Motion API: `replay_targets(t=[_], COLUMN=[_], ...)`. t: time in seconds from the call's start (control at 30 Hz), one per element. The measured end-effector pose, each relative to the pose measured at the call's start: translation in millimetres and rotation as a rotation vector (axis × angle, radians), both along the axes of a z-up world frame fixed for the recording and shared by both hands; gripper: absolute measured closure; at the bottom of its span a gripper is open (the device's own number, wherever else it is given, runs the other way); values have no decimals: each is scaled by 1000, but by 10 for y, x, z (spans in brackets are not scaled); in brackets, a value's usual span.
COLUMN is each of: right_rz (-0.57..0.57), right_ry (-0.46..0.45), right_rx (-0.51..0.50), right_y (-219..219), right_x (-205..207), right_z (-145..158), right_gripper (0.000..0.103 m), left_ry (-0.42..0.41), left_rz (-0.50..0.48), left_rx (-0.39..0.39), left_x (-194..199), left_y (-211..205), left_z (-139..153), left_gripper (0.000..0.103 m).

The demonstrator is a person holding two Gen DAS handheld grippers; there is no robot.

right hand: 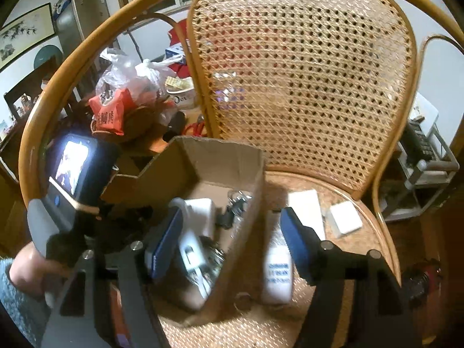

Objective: Organize rigid objects
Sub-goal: 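Move the right gripper back over the seat to the keys by the white tube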

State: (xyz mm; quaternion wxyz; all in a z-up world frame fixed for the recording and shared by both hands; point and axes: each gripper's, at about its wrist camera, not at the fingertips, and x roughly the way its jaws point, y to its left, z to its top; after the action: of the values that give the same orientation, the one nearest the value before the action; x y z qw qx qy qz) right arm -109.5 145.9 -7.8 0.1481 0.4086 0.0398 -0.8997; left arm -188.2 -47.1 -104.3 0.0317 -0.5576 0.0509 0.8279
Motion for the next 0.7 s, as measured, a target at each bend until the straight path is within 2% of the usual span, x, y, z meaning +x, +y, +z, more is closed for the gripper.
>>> replay_targets(t=[0.27, 0.4, 0.7], right_rz=[-48, -66, -68], right_ry=[-69, -80, -148], right_rx=[30, 60, 100], right_y=[317, 439, 538], right_x=[86, 132, 167], right_z=[-168, -252, -597], right_gripper=[24, 10, 10], left_ry=[0, 0, 1], left_rz=[4, 4, 5], left_rx=[1, 0, -2], left_x=[-12, -10, -16], left_y=[-3, 2, 7], left_z=[8, 10, -3], left_gripper=[96, 96, 96])
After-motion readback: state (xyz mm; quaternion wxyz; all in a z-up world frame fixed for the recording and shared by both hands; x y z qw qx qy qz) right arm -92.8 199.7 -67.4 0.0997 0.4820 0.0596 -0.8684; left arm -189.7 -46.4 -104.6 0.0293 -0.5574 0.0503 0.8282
